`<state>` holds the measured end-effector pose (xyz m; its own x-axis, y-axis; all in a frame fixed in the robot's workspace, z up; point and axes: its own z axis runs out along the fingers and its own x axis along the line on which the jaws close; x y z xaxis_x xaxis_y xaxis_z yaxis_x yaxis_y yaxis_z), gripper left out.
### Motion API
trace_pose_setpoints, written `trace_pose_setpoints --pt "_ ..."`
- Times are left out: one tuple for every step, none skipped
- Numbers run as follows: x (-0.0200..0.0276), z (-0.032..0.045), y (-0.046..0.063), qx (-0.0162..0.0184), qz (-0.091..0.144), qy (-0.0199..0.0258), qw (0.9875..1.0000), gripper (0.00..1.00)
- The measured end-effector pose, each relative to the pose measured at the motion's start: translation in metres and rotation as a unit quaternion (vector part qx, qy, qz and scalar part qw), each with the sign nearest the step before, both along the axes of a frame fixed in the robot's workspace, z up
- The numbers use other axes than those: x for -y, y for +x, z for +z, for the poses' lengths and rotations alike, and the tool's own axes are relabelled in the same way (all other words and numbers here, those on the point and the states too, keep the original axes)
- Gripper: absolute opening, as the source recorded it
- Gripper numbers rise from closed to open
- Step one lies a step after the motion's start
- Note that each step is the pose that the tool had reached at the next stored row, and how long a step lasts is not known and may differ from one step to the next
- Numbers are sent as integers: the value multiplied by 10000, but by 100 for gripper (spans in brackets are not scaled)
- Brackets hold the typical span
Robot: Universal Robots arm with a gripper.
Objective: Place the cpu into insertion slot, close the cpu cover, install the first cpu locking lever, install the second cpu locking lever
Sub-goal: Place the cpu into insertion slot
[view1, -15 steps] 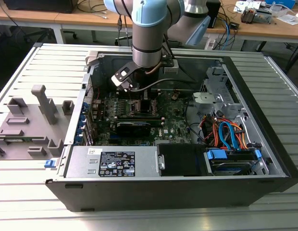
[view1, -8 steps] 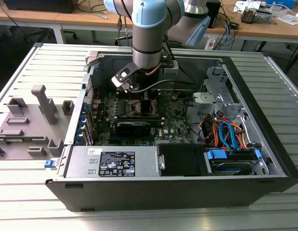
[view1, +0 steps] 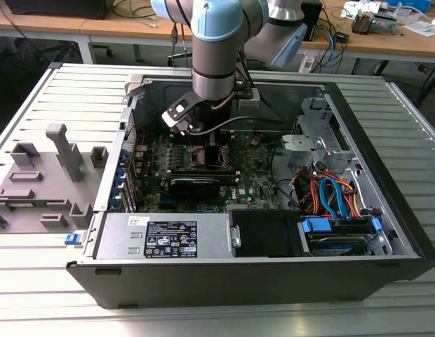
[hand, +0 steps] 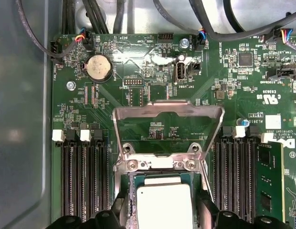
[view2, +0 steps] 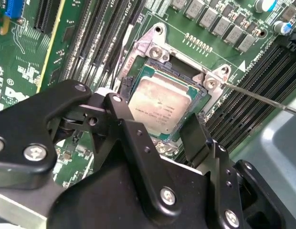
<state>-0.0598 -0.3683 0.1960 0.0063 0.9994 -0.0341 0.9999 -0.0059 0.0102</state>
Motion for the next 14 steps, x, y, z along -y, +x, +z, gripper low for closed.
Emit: trace_pose_setpoints --pt "0 3 -13 11 -3 0 10000 68" --pt "0 5 -32 25 -7 -1 10000 68" --pt "-1 5 -39 28 -9 0 10000 68" --pt "-1 5 -42 30 -9 0 10000 68" --pt "0 5 -46 32 -9 -1 10000 68" --pt "0 7 -53 35 -9 -1 10000 68" --pt "-2 8 -58 40 -9 0 10000 68" --pt "-2 8 -60 41 -9 1 10000 68" --pt "-2 8 -60 41 -8 0 10000 68" --pt "-4 9 -65 41 -9 -1 10000 68" --pt "-7 10 -74 44 -11 -1 10000 68" --pt "-11 9 -84 47 -13 -1 10000 68" --pt "-16 9 -93 50 -15 -1 10000 68" --pt "-21 9 -111 58 -18 -1 10000 68"
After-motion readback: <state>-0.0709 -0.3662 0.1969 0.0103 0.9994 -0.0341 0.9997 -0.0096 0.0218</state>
